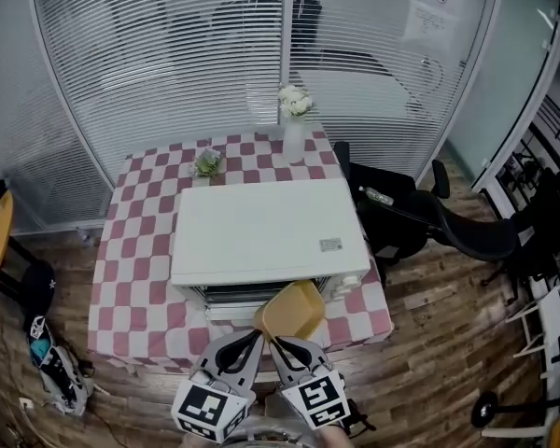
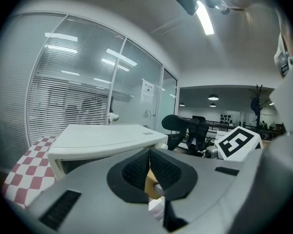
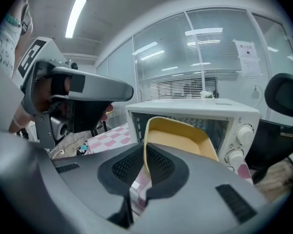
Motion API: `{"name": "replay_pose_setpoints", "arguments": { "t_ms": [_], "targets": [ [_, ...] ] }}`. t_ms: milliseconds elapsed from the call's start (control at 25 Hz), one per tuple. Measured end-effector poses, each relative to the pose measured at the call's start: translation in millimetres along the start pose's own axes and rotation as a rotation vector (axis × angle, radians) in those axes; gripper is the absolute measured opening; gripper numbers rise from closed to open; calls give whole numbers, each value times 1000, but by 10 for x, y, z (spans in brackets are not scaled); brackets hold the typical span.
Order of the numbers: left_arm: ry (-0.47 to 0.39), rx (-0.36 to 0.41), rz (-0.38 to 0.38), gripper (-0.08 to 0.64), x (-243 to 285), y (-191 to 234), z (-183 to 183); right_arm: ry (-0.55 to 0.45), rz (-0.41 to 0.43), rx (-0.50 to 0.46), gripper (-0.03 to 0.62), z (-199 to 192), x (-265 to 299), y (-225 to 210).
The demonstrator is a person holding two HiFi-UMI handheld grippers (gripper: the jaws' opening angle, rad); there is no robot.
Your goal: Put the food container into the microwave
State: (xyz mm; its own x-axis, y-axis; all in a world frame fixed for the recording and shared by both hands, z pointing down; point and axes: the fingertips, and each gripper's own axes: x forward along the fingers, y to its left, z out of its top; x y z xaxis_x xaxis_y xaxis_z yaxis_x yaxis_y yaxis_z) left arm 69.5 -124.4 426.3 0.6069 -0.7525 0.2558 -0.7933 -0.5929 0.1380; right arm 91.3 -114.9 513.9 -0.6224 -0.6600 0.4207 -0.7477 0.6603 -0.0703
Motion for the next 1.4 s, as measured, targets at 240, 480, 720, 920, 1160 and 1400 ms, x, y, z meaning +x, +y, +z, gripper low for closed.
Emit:
{"name": "replay_pose_setpoints", "arguments": {
  "t_ms": [240, 480, 720, 920, 1160, 1400],
  "targets": [
    [19, 18, -68, 12, 64, 295, 17, 10, -63, 16, 9, 111, 312, -20],
    [40, 44, -163, 12, 102, 606, 94, 35, -143, 26, 9, 162, 648, -47],
    [57, 51, -223, 12, 116, 830, 95, 68, -201, 26, 9, 153, 861, -58],
    [58, 48, -244, 12, 117, 938, 103, 106, -238, 9, 9, 110, 973, -133],
    [43, 35, -218, 12, 63, 1071, 112, 174, -255, -62, 9, 55, 1113, -191],
    [34, 17, -174, 12, 4, 1217, 139, 204, -240, -130, 9, 66, 1291, -233]
  ]
}}
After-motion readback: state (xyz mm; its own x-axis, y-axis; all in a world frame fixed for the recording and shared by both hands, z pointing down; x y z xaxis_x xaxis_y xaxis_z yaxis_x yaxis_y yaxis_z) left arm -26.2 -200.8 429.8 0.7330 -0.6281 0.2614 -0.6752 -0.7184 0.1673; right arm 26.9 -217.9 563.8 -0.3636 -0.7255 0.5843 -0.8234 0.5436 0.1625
